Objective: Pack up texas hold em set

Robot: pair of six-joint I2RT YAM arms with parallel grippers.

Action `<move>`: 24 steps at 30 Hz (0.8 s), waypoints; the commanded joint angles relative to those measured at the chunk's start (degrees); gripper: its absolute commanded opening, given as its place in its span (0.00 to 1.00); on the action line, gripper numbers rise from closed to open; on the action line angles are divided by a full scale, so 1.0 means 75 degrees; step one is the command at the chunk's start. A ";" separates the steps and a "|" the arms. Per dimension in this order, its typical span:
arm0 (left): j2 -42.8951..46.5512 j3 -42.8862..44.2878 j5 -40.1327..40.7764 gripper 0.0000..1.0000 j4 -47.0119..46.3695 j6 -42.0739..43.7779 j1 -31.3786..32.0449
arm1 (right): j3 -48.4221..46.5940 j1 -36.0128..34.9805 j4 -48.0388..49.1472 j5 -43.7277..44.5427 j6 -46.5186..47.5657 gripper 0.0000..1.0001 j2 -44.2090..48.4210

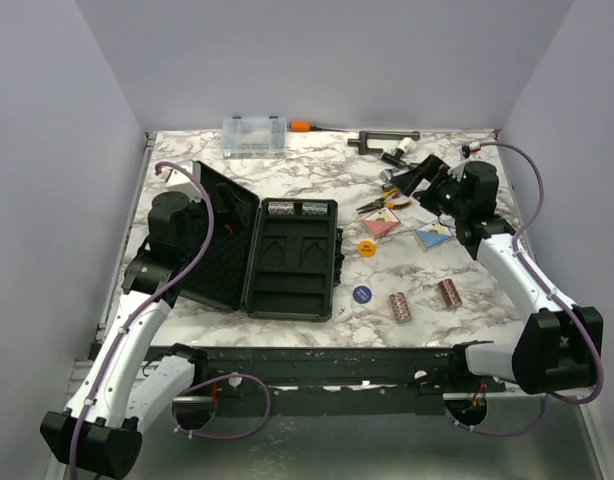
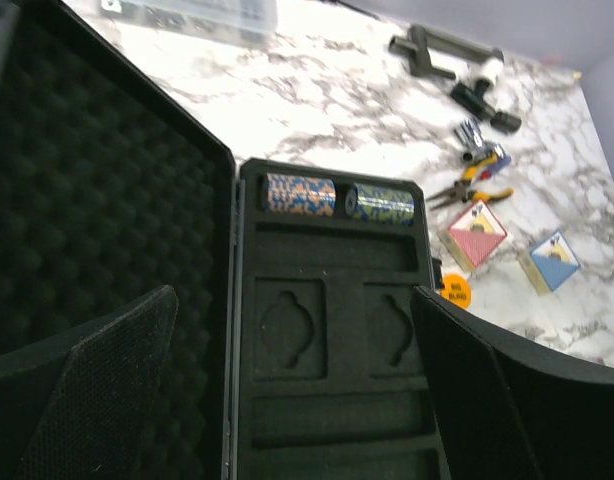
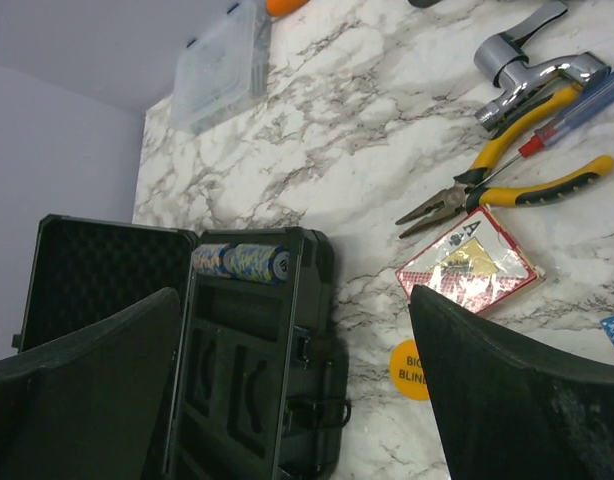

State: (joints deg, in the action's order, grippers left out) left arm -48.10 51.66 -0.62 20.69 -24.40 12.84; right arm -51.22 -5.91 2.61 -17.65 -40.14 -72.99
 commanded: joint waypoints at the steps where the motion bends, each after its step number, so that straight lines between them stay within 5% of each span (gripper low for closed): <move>1: -0.0307 0.0006 0.0033 0.98 0.0374 -0.0018 0.0637 | -0.0226 -0.0331 -0.0488 -0.0486 0.0391 1.00 -0.0063; 13: -0.1278 0.0418 0.0033 0.98 0.1188 -0.0018 0.1703 | -0.0537 -0.2045 -0.2016 0.0662 0.1156 1.00 0.0015; 24: -0.1596 0.0588 0.0033 0.98 0.1607 -0.0018 0.1809 | -0.0739 -0.2463 -0.2799 0.1793 0.0969 1.00 -0.0897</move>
State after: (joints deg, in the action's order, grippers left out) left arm -59.40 54.00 -0.62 30.33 -24.43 25.76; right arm -54.15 -23.22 -13.89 -9.34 -32.95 -76.25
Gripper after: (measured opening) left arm 0.985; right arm 0.998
